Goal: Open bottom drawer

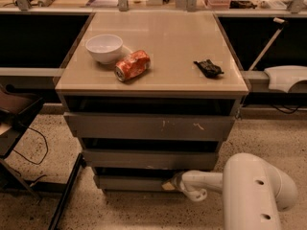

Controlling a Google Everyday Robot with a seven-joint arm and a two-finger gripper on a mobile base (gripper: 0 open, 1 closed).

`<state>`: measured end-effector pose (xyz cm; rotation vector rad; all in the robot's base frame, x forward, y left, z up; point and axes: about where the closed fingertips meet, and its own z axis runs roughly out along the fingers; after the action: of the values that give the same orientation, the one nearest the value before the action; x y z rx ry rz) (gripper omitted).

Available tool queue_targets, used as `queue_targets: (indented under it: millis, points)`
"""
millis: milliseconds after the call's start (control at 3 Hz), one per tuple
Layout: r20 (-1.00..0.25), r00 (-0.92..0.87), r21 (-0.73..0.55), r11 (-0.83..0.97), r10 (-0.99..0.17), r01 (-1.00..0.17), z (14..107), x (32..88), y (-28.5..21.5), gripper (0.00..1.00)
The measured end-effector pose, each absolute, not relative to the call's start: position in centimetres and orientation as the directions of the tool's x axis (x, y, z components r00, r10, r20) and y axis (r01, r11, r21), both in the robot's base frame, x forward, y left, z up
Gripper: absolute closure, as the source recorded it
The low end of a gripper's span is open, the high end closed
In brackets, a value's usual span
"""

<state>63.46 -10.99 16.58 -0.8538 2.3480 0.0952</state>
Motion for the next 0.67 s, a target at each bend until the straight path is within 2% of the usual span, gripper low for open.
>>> queue_targets:
  millis: [333, 667]
  points:
    - [-0.585, -0.591, -0.140, 0.787, -0.555, -0.600, 16.80, 63.66, -11.43, 1.00]
    - [-0.585, -0.591, -0.140, 0.787, -0.555, -0.600, 16.88, 63.74, -11.61, 1.00]
